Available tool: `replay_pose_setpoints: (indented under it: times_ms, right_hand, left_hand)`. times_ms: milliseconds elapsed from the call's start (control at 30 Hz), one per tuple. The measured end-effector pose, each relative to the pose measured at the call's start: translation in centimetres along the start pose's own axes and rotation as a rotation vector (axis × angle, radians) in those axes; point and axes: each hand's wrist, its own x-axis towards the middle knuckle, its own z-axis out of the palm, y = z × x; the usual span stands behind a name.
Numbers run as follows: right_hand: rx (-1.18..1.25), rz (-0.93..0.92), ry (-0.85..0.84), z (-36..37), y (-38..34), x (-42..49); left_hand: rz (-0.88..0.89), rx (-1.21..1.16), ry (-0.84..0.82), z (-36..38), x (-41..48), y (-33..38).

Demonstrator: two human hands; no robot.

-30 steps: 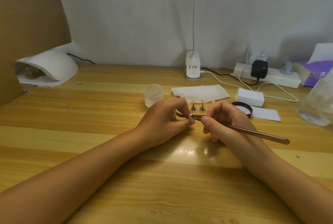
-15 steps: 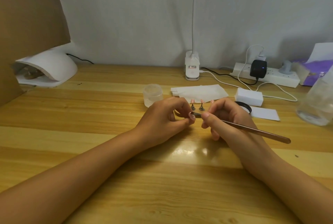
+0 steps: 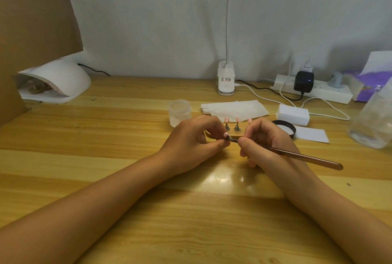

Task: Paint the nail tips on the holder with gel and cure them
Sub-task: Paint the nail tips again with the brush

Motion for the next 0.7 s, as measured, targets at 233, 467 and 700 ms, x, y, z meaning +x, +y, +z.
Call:
replay_pose_setpoints:
  times_ms: [233, 467, 700]
  right_hand:
    - [0.023, -0.019, 0.045, -0.09, 0.11, -0.05]
    - [0.03, -0.018, 0.03, -0.02, 0.0, -0.05]
    - [-0.018, -0.007, 0.018, -0.06, 0.39, 0.23]
  left_hand:
    - [0.012, -0.001, -0.001, -0.03, -0.01, 0.08]
    - [0.01, 0.0, 0.001, -0.01, 0.01, -0.13]
    - [0.029, 0.003, 0.006, 0.07, -0.01, -0.17]
